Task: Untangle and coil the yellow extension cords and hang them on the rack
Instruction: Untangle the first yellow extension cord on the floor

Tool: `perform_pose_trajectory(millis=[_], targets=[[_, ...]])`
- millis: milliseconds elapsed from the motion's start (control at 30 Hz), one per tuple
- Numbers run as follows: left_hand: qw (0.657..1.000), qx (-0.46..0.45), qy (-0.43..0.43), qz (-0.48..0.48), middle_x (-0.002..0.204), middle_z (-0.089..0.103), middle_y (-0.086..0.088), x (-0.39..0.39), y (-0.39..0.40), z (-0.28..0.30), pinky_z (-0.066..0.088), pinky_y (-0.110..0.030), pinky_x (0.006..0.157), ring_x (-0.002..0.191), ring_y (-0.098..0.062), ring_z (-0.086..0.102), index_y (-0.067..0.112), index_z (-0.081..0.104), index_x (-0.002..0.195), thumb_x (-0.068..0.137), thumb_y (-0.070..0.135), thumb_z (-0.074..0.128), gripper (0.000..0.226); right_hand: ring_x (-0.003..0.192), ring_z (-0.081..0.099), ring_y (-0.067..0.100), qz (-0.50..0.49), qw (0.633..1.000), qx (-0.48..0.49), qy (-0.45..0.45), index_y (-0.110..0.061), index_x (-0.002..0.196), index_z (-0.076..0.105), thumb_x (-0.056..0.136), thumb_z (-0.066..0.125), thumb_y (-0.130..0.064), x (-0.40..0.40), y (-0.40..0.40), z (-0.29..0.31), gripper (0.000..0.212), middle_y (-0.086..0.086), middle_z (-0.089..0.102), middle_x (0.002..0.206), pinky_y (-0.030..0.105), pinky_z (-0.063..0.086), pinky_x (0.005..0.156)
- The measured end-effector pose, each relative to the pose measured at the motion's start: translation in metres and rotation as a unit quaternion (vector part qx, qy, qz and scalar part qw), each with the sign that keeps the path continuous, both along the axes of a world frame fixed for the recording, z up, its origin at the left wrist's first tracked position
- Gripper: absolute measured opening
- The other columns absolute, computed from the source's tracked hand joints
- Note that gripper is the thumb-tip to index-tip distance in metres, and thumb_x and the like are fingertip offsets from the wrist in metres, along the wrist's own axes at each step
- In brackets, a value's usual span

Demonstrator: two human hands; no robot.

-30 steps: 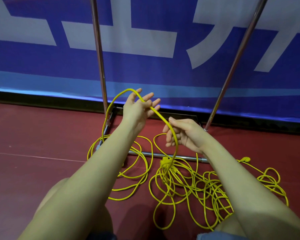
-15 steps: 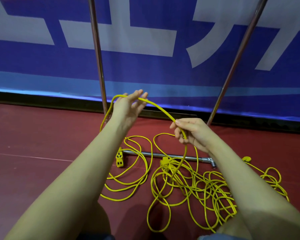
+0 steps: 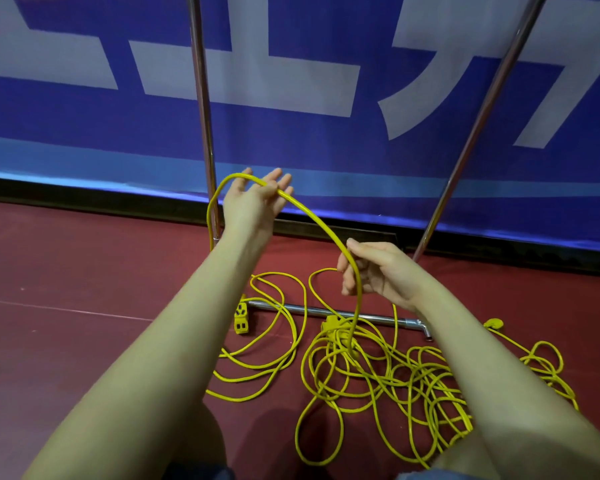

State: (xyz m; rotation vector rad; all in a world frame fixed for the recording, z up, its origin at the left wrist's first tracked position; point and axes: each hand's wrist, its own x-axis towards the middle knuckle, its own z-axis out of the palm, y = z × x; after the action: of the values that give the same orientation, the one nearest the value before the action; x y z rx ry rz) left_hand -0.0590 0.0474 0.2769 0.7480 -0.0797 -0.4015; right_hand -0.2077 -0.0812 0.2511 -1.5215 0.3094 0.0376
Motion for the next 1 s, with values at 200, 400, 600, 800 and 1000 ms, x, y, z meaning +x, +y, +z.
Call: perform_pose_trajectory(millis=[200, 400, 600, 800, 1000], targets=[[0.999, -0.012, 0.047, 0.011, 0.109, 0.058, -0.023, 0.003, 0.005, -0.005, 0.055, -0.04, 0.08, 0.086, -0.029, 0.066, 0.005, 0.028, 0.138, 0.092, -0.011, 0.046, 0.052, 0.045, 0.054, 0.016, -0.01, 0.999, -0.041, -0.001, -0.005, 0.079, 0.062, 0.097, 0.044, -0.016, 0.001, -0.001, -0.006, 0.027, 0.004, 0.06, 0.056, 0.024, 0.04, 0.05], [0.98, 0.108, -0.039, -0.162, 0.094, 0.066, -0.013, -0.032, -0.001, -0.005, 0.058, -0.031, 0.072, 0.072, -0.018, 0.071, 0.004, 0.042, 0.117, 0.087, -0.003, 0.059, 0.035, 0.041, 0.054, 0.011, -0.04, 0.997, -0.069, -0.014, -0.008, 0.084, 0.064, 0.097, 0.047, -0.018, 0.004, 0.005, -0.006, 0.024, 0.001, 0.061, 0.055, 0.018, 0.038, 0.046], [0.974, 0.156, -0.112, -0.119, 0.093, 0.066, -0.014, -0.034, -0.005, -0.008, 0.059, -0.029, 0.067, 0.069, -0.017, 0.07, -0.003, 0.036, 0.13, 0.088, -0.012, 0.054, 0.047, 0.048, 0.06, 0.016, -0.034, 0.997, -0.062, -0.037, -0.009, 0.084, 0.065, 0.097, 0.046, -0.019, 0.006, 0.012, 0.0, 0.025, 0.004, 0.062, 0.059, 0.022, 0.047, 0.053], [0.991, 0.091, -0.075, -0.062, 0.093, 0.065, -0.015, -0.023, 0.001, 0.001, 0.058, -0.029, 0.068, 0.068, -0.018, 0.069, 0.003, 0.033, 0.138, 0.089, -0.015, 0.046, 0.054, 0.052, 0.064, 0.024, -0.008, 0.999, -0.032, -0.006, -0.004, 0.074, 0.06, 0.097, 0.043, -0.024, 0.001, 0.005, 0.001, 0.035, 0.01, 0.061, 0.055, 0.024, 0.052, 0.056], [0.998, 0.051, -0.023, -0.011, 0.098, 0.064, -0.017, -0.003, 0.007, -0.005, 0.058, -0.031, 0.07, 0.082, -0.026, 0.068, 0.003, 0.025, 0.144, 0.092, -0.012, 0.045, 0.058, 0.055, 0.062, 0.02, 0.02, 0.999, -0.044, 0.001, -0.004, 0.081, 0.063, 0.095, 0.045, -0.013, -0.002, -0.003, -0.005, 0.025, 0.006, 0.063, 0.061, 0.028, 0.052, 0.062]])
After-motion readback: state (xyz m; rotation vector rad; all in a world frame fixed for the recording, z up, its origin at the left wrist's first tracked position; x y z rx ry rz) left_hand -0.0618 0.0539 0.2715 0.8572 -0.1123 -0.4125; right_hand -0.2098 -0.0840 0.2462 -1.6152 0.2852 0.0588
